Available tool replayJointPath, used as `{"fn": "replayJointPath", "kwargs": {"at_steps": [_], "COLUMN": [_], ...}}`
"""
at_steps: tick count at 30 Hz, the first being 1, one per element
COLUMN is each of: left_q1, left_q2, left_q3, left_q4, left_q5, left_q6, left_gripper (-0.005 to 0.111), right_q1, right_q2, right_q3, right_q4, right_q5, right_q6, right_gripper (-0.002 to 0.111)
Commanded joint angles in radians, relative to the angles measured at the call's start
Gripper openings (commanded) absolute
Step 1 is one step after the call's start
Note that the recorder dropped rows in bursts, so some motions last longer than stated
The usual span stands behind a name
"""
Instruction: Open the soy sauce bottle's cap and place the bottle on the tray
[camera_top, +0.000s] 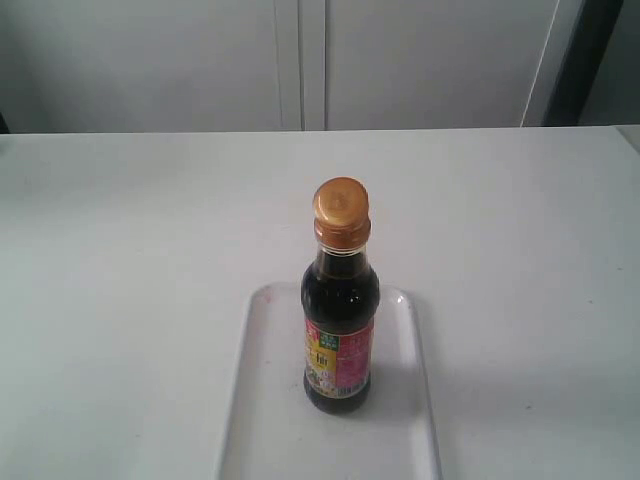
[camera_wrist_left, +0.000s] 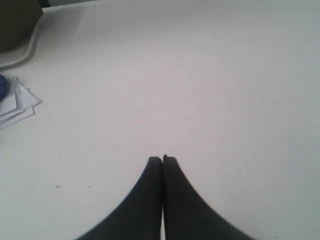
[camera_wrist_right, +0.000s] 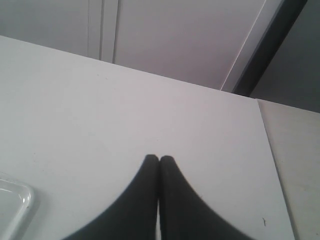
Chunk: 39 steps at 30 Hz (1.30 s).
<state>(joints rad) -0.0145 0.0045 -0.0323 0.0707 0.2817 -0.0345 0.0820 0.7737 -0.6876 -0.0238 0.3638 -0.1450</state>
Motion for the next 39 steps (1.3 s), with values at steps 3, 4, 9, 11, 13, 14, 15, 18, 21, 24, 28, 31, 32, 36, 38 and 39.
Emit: {"fn": "replayJointPath", "kwargs": {"at_steps": [3,4,9,11,13,14,15,18,21,24,28,31,32,36,38,39], "left_q1": [0.002,0.002,0.002,0.002,0.002,0.002,0.002,0.002,0.002,0.002,0.002,0.002,0.002,0.002,0.002,0.002], "left_q2": [-0.004,-0.004,-0.004,-0.004,-0.004,-0.004,-0.004,-0.004,-0.004,-0.004,-0.004,-0.004,-0.004,-0.004,-0.004,-0.004], "left_q3": [0.032,0.032,0.032,0.032,0.032,0.032,0.032,0.032,0.032,0.032,0.032,0.032,0.032,0.032,0.032,0.032], "left_q4": [-0.021,-0.021,-0.021,-0.025,-0.032,-0.036,-0.036,-0.036,-0.036,-0.036,-0.036,-0.036,-0.036,-0.036,-0.036,-0.036], "left_q5": [-0.016,-0.025,-0.037,-0.043,-0.05,-0.05,-0.05,-0.05,-0.05,-0.05,-0.05,-0.05,-0.05,-0.05,-0.05,-0.05], "left_q6": [-0.007,-0.007,-0.007,-0.007,-0.007,-0.007,-0.007,-0.007,-0.007,-0.007,-0.007,-0.007,-0.007,-0.007,-0.007,-0.007], "left_gripper": [0.0,0.0,0.0,0.0,0.0,0.0,0.0,0.0,0.0,0.0,0.0,0.0,0.0,0.0,0.0,0.0], "right_q1": [-0.004,-0.004,-0.004,-0.004,-0.004,-0.004,-0.004,-0.004,-0.004,-0.004,-0.004,-0.004,-0.004,-0.004,-0.004,-0.004], "right_q2": [-0.005,-0.005,-0.005,-0.005,-0.005,-0.005,-0.005,-0.005,-0.005,-0.005,-0.005,-0.005,-0.005,-0.005,-0.005,-0.005], "right_q3": [0.004,0.004,0.004,0.004,0.004,0.004,0.004,0.004,0.004,0.004,0.004,0.004,0.004,0.004,0.004,0.004], "right_q4": [0.001,0.001,0.001,0.001,0.001,0.001,0.001,0.001,0.001,0.001,0.001,0.001,0.001,0.001,0.001,0.001], "right_q5": [-0.014,-0.014,-0.014,-0.014,-0.014,-0.014,-0.014,-0.014,-0.014,-0.014,-0.014,-0.014,-0.014,-0.014,-0.014,-0.014], "right_q6": [0.004,0.004,0.004,0.004,0.004,0.004,0.004,0.004,0.004,0.004,0.009,0.011,0.011,0.011,0.011,0.011], "right_gripper": [0.0,0.0,0.0,0.0,0.0,0.0,0.0,0.0,0.0,0.0,0.0,0.0,0.0,0.0,0.0,0.0]}}
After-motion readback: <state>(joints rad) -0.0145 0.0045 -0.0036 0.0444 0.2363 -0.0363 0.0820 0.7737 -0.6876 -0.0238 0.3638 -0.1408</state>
